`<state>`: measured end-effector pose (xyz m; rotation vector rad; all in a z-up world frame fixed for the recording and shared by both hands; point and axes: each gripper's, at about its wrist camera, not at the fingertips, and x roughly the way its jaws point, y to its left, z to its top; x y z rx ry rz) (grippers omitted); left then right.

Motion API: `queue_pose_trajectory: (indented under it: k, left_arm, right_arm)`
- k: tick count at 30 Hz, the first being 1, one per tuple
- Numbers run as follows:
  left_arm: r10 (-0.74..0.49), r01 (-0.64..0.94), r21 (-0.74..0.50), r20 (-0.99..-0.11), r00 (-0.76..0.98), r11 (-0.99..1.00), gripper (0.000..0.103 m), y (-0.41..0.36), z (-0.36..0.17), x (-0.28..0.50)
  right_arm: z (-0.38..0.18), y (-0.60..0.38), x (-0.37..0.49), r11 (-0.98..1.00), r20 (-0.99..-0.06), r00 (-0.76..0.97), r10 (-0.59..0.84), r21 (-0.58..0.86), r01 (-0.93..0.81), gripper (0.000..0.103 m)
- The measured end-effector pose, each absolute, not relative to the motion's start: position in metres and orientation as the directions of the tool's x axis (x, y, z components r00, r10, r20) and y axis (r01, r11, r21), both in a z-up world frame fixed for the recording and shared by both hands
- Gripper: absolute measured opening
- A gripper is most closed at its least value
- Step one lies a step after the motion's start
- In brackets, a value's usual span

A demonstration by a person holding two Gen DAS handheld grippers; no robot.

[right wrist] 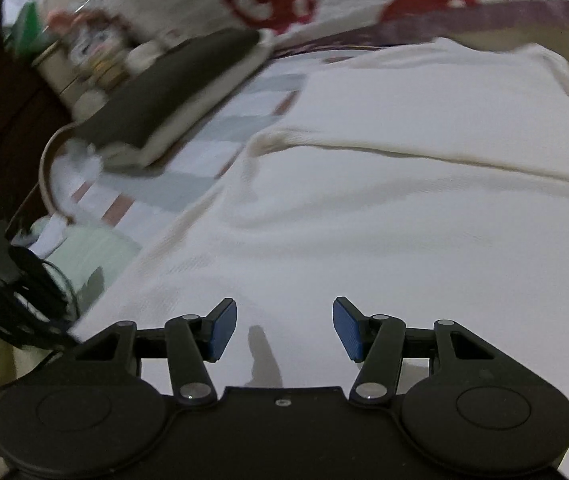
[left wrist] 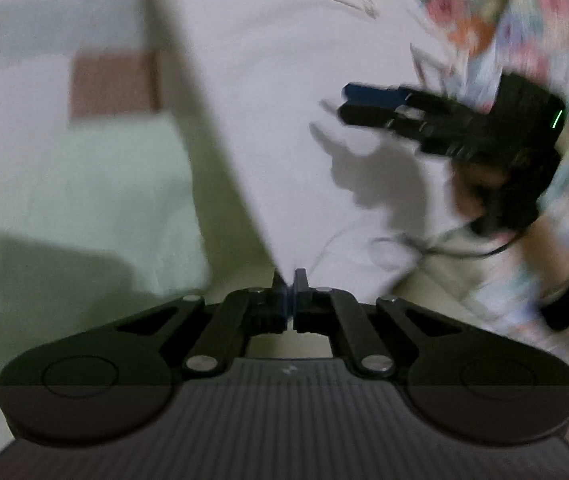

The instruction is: Fold clothes

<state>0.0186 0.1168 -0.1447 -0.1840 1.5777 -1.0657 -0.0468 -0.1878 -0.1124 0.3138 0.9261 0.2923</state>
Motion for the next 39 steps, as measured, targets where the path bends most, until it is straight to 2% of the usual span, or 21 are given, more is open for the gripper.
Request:
queue_pose_trajectory:
  k: [4, 8, 11, 14, 19, 22, 23, 25, 27, 30, 32, 34, 36, 39]
  left_arm:
    - [-0.664, 0.277, -0.728, -0.685, -0.3, 0.627, 0.001, 0.145, -0.157, 0.026]
    - [-0.622, 0.268, -0.69, -0.723, -0.301, 0.673, 0.001, 0.137, -0.181, 0.023]
    - [-0.621, 0.284, -0.692, -0.721, -0.308, 0.664, 0.002, 0.129, -0.183, 0.025]
    - [-0.585, 0.335, -0.666, -0.745, -0.32, 0.666, 0.002, 0.124, -0.188, 0.029]
    - [-0.508, 0.354, -0.622, -0.779, -0.367, 0.698, 0.005, 0.116, -0.19, 0.038]
    - [-0.48, 0.511, -0.544, -0.836, -0.266, 0.665, 0.006, 0.101, -0.155, 0.053]
    - [-0.487, 0.558, -0.521, -0.844, -0.225, 0.646, 0.007, 0.091, -0.144, 0.061]
    - [-0.527, 0.625, -0.478, -0.841, -0.122, 0.617, 0.029, 0.082, -0.12, 0.076]
    - [-0.57, 0.674, -0.435, -0.821, -0.025, 0.597, 0.039, 0.072, -0.103, 0.092]
    - [-0.568, 0.705, -0.335, -0.815, 0.117, 0.625, 0.039, 0.052, -0.11, 0.114]
    - [-0.568, 0.7, -0.323, -0.81, 0.142, 0.637, 0.041, 0.038, -0.124, 0.126]
    - [-0.561, 0.678, -0.331, -0.815, 0.146, 0.657, 0.041, 0.029, -0.141, 0.138]
    - [-0.549, 0.656, -0.331, -0.822, 0.152, 0.678, 0.041, 0.032, -0.154, 0.149]
    - [-0.56, 0.643, -0.334, -0.808, 0.18, 0.689, 0.04, 0.031, -0.164, 0.157]
  right_arm:
    - [-0.117, -0.157, -0.045, 0.893, -0.73, 0.516, 0.448, 0.391, -0.222, 0.06]
    - [-0.129, -0.127, -0.042, 0.891, -0.752, 0.478, 0.454, 0.364, -0.273, 0.06]
    - [-0.129, -0.118, -0.05, 0.862, -0.74, 0.446, 0.503, 0.396, -0.316, 0.06]
    - [-0.138, -0.116, -0.062, 0.822, -0.753, 0.34, 0.563, 0.467, -0.326, 0.06]
    - [-0.149, -0.125, -0.083, 0.769, -0.721, 0.268, 0.639, 0.594, -0.236, 0.055]
    - [-0.151, -0.131, -0.087, 0.744, -0.702, 0.245, 0.669, 0.635, -0.21, 0.055]
    - [-0.151, -0.131, -0.088, 0.74, -0.701, 0.236, 0.673, 0.637, -0.217, 0.055]
    - [-0.149, -0.128, -0.088, 0.726, -0.696, 0.21, 0.687, 0.646, -0.234, 0.055]
    - [-0.148, -0.129, -0.086, 0.713, -0.689, 0.188, 0.7, 0.659, -0.239, 0.055]
    - [-0.133, -0.152, -0.088, 0.702, -0.657, 0.246, 0.713, 0.664, -0.258, 0.054]
    - [-0.122, -0.189, -0.094, 0.777, -0.68, 0.397, 0.617, 0.606, -0.17, 0.055]
    - [-0.114, -0.237, -0.102, 0.851, -0.712, 0.55, 0.435, 0.525, 0.006, 0.055]
    - [-0.111, -0.285, -0.119, 0.909, -0.778, 0.6, 0.188, 0.369, 0.194, 0.055]
    - [-0.108, -0.35, -0.146, 0.902, -0.81, 0.568, -0.149, 0.125, 0.414, 0.056]
